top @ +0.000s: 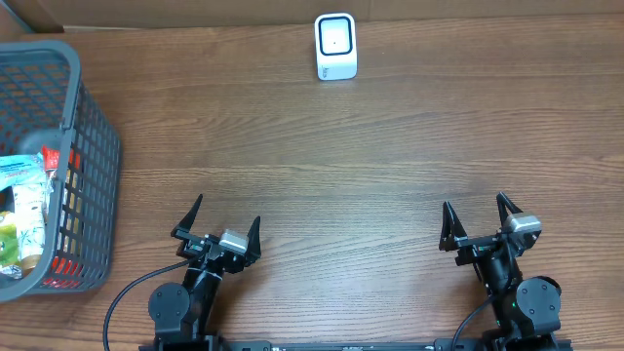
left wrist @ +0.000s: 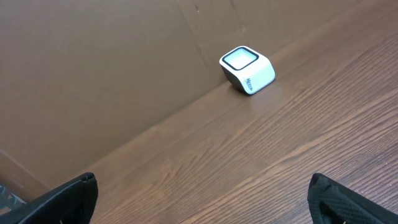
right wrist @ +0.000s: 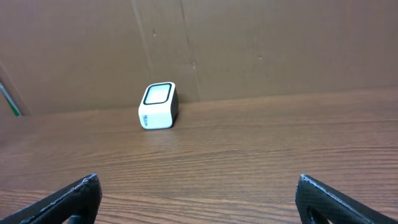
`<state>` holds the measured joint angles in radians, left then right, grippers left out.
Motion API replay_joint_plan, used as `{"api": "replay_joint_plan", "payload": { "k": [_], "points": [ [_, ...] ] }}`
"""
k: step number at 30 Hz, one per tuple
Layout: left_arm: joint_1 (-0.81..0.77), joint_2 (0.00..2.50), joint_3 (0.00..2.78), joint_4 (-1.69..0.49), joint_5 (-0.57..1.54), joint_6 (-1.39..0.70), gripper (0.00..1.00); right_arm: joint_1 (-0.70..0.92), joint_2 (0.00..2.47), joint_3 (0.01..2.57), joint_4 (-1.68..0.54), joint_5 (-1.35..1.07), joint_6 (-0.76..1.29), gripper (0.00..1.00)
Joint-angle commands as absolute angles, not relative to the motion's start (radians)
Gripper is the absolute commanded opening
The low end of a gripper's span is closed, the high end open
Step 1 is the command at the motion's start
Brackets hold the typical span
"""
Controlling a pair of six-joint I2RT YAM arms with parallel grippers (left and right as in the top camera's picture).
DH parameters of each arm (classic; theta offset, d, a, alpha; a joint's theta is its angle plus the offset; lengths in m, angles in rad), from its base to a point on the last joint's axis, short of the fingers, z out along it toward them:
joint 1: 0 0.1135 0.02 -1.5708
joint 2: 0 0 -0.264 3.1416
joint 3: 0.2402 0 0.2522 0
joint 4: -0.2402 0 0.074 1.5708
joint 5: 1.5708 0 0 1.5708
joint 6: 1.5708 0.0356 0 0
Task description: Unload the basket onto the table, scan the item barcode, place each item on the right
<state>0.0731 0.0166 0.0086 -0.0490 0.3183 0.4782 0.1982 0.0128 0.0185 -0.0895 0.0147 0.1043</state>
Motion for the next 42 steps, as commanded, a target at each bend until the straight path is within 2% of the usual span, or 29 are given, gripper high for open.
{"api": "replay_joint_plan", "payload": {
  "k": [1,21,27,42],
  "points": [
    [0.080,0.006,0.005,-0.049,0.311,0.471,1.00,0.204,0.003,0.008,-0.083,0.014,0.104,1.00],
    [0.080,0.006,0.005,-0.049,0.325,0.469,1.00,0.203,0.003,0.008,-0.081,0.024,0.104,1.00],
    [0.080,0.006,0.005,-0.048,0.326,0.350,1.00,0.202,0.003,0.008,-0.081,0.030,0.103,1.00],
    [0.080,0.006,0.005,-0.048,0.315,0.211,1.00,0.201,0.003,0.009,-0.082,0.021,0.104,1.00]
  ]
}}
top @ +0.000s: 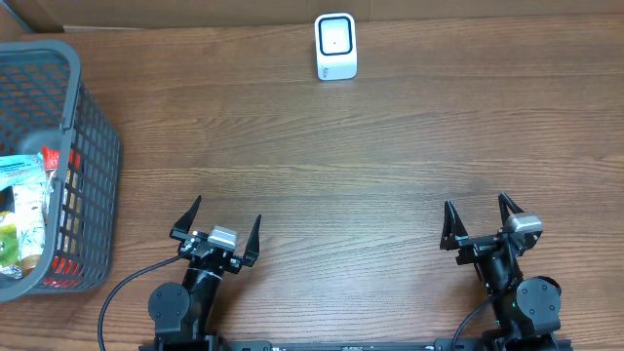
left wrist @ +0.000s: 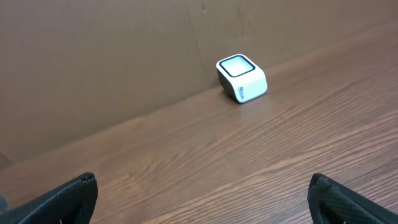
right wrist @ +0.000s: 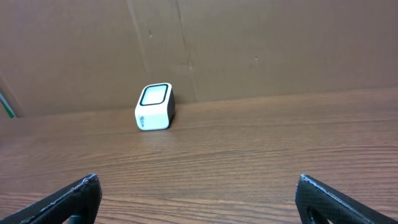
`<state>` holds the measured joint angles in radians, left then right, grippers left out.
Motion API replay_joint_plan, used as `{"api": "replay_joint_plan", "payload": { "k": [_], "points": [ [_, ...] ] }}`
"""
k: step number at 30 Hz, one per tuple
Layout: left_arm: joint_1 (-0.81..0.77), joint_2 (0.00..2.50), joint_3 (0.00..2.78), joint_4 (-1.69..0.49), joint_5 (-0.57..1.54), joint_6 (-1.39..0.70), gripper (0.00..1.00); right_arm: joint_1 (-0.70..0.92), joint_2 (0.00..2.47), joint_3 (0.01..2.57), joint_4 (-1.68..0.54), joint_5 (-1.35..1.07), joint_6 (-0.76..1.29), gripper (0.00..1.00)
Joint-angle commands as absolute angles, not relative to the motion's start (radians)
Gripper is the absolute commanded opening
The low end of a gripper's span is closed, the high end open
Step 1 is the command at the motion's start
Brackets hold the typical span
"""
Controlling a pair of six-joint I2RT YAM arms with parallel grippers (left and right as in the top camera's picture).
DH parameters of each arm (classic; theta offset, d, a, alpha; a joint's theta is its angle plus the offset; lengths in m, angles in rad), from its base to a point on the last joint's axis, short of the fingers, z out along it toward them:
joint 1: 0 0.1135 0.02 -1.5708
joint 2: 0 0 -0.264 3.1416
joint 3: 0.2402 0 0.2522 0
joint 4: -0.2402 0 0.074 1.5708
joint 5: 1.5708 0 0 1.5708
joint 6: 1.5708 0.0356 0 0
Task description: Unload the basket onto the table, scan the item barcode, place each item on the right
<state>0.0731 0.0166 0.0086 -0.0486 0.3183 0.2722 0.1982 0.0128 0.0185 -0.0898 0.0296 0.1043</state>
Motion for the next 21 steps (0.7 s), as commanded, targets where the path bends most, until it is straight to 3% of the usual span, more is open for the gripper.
{"api": "replay_joint_plan", "payload": {
  "k": [1,21],
  "points": [
    [0.080,0.006,0.005,-0.048,0.315,0.207,1.00,0.201,0.003,0.009,-0.082,0.021,0.104,1.00],
    [0.080,0.006,0.025,-0.048,0.315,0.122,1.00,0.201,0.003,0.009,-0.081,-0.006,0.105,1.00]
  ]
}}
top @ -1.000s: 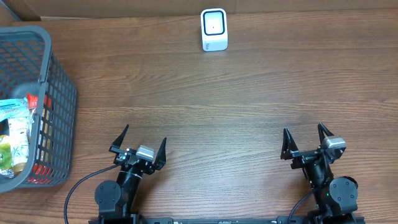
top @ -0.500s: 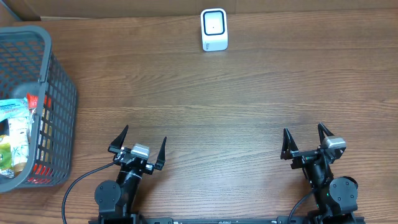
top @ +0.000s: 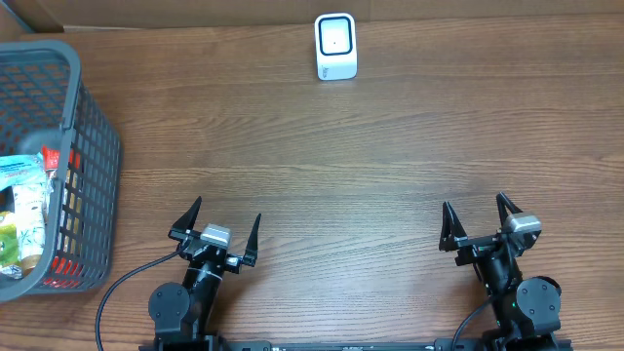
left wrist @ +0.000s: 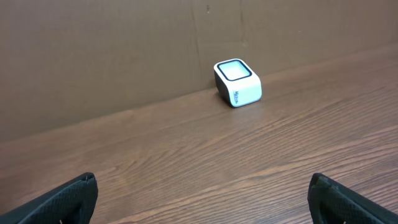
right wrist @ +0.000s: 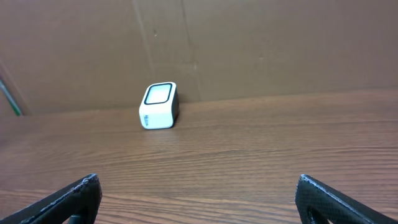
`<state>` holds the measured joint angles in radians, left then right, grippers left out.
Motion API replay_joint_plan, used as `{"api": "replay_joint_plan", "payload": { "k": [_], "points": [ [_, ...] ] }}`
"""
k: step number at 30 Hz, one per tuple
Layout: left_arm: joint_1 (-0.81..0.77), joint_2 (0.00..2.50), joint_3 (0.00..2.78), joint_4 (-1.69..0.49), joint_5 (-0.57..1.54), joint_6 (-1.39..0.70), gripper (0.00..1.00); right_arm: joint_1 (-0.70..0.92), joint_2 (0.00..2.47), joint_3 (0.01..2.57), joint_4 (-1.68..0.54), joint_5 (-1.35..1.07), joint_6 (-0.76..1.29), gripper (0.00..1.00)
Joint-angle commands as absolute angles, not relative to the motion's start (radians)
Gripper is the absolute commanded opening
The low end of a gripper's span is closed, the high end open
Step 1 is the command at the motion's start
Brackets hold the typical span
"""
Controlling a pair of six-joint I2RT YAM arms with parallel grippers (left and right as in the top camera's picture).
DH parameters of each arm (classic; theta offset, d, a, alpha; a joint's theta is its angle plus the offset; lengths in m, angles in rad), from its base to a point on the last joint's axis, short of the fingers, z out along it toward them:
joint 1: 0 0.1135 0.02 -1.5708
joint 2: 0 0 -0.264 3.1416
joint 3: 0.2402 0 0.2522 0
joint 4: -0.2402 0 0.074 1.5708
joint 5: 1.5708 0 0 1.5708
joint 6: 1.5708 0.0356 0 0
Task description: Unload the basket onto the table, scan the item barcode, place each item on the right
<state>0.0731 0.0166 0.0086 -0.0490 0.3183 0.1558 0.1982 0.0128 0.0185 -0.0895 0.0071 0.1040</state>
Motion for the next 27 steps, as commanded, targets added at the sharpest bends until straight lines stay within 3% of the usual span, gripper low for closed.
{"api": "replay_joint_plan", "payload": {
  "k": [1,27],
  "points": [
    [0.080,0.006,0.028,-0.049,0.315,0.122,1.00,0.201,0.003,0.009,-0.081,-0.006,0.105,1.00],
    [0.080,0.006,0.066,-0.080,0.334,0.062,1.00,0.201,0.003,0.036,-0.093,-0.059,0.105,1.00]
  ]
}}
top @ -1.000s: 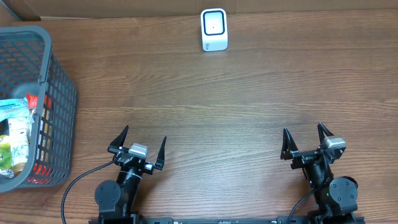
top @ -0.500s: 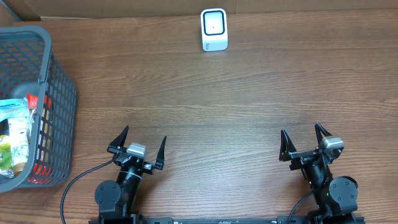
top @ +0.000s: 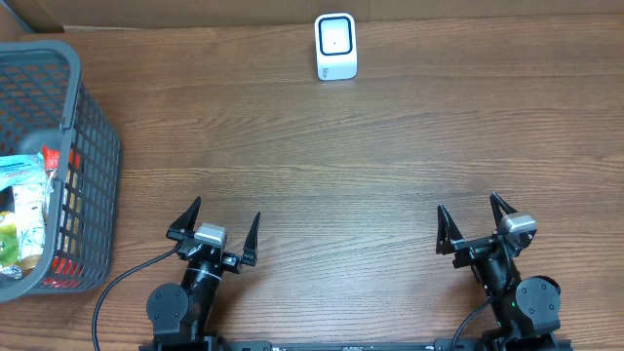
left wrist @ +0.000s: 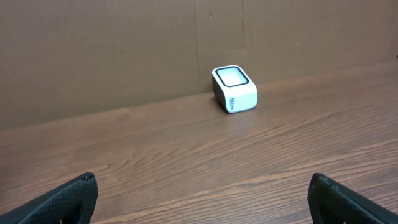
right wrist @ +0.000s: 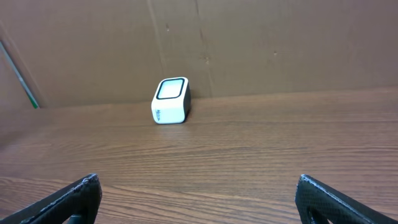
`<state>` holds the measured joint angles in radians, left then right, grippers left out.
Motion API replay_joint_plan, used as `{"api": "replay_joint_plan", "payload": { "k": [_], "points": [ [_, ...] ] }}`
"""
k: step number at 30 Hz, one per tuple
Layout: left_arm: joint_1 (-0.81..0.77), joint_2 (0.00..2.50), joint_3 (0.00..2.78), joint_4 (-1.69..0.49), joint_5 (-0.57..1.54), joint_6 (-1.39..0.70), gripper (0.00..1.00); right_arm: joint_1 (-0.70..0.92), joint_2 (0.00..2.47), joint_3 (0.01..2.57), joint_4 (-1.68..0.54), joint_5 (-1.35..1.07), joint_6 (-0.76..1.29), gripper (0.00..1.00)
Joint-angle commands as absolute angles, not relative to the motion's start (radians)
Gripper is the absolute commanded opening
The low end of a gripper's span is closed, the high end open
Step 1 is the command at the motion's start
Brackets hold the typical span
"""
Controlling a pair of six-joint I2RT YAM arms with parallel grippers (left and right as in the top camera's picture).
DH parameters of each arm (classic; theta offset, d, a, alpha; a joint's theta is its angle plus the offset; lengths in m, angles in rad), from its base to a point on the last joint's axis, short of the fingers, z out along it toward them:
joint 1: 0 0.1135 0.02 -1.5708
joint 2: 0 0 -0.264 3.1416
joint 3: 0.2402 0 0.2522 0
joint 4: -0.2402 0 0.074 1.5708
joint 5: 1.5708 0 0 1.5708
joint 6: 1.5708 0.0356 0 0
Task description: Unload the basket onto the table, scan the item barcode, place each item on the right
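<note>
A small white barcode scanner [top: 335,46] with a dark-rimmed window stands at the far edge of the wooden table, also in the left wrist view [left wrist: 234,98] and the right wrist view [right wrist: 170,101]. Packaged items [top: 21,210] lie in a grey basket [top: 83,156] at the left edge. My left gripper [top: 214,227] sits open near the front left, nothing between its fingers. My right gripper [top: 472,225] is open at the front right, also holding nothing. Both are far from scanner and basket.
A brown cardboard wall [left wrist: 124,50] runs behind the table's far edge. The basket's tall mesh wall stands at the table's left side. A thin green-tipped rod [right wrist: 18,71] leans at the left in the right wrist view.
My left wrist has turned a little more; the scanner sits slightly lower left in its view. My right gripper has turned slightly left, so the scanner moved rightward in its view.
Both grippers stayed open at the front of the table throughout. The left gripper, angled to the right at the oldest moment, has turned in steps toward facing straight at the scanner. The right arm barely moved until its small turn now. Nothing was picked up.
</note>
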<state>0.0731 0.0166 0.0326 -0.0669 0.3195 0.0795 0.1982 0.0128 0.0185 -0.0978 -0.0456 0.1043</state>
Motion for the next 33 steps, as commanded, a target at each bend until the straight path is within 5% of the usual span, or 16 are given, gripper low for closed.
{"api": "replay_joint_plan", "payload": {
  "k": [1,22,33],
  "points": [
    [0.080,0.006,0.068,-0.090,0.334,0.057,1.00,0.201,0.003,0.037,-0.093,-0.062,0.105,1.00],
    [0.080,0.035,0.281,-0.324,0.345,0.037,1.00,0.201,0.004,0.195,-0.208,-0.066,0.104,1.00],
    [0.080,0.476,0.636,-0.458,0.456,0.038,1.00,0.201,0.166,0.427,-0.354,-0.066,0.104,1.00]
  ]
}}
